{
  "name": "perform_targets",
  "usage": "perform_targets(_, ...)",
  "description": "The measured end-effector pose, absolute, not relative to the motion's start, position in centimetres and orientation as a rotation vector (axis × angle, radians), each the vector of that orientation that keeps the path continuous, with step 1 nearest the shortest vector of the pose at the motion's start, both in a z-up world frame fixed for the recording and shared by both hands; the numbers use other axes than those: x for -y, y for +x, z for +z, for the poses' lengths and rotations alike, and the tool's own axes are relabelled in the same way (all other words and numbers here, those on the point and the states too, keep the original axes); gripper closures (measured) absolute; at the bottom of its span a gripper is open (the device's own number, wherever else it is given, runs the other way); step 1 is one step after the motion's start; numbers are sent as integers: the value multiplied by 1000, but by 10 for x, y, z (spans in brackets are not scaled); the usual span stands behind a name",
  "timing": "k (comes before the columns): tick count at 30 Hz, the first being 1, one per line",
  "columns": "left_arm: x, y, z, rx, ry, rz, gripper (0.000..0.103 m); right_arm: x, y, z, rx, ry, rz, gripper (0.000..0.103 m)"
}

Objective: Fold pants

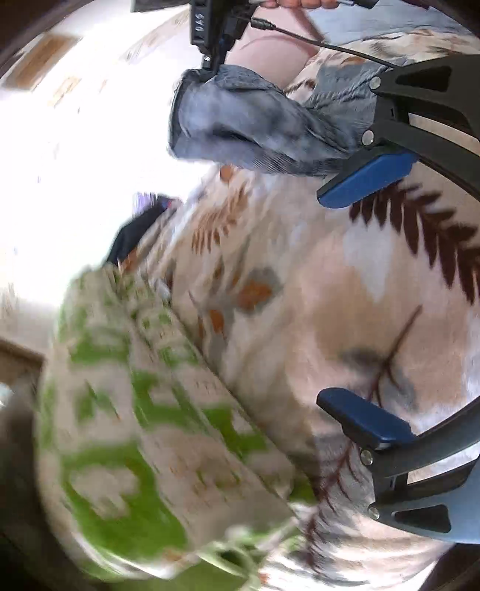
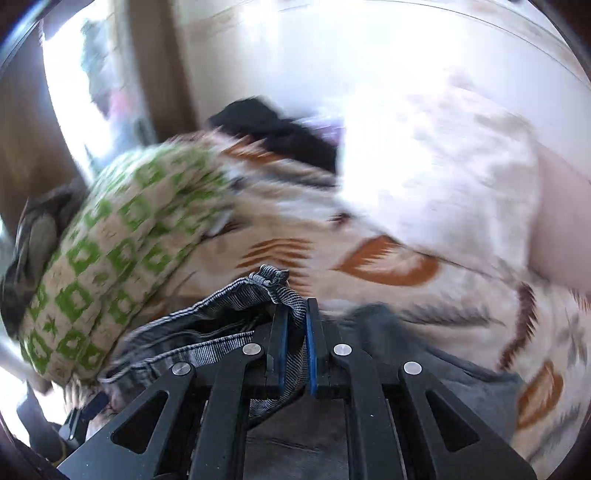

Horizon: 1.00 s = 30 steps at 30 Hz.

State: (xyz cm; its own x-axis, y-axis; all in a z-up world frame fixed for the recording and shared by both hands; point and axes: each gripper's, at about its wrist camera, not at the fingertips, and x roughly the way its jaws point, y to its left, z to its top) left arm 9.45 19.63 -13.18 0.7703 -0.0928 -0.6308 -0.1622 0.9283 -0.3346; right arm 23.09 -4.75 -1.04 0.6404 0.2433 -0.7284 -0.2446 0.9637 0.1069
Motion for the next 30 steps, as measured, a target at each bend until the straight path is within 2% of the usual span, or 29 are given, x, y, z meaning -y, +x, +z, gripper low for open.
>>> perform_targets(8, -127, 114, -79, -584, -275, -201, 4, 165, 210, -10, -790, 150, 152, 96)
perform_targets(17, 7, 140, -86, -750, -45, -526, 4, 282, 194, -42, -790, 331, 74, 96)
perform_targets(21, 61, 125, -101, -784, 78, -574, 4, 330, 199, -83, -852, 490, 108, 95)
perform_targets(23, 69, 123, -110, -808, 92, -577, 4, 336, 202, -110, -925, 509, 98, 91)
perform_targets(25, 69, 122, -113, -827, 113, -577, 4, 339, 201, -137, -1003, 502, 74, 83)
perform_targets(26, 70, 122, -114, -837, 126, -578, 4, 343, 197, -144, -1013, 511, 58, 74)
perform_targets(29, 67, 127, -114, -879, 126, -569, 4, 358, 178, -139, -942, 571, 39, 59)
perform_targets(30, 66, 128, -111, -895, 109, -567, 4, 363, 172, -130, -928, 566, 2, 58)
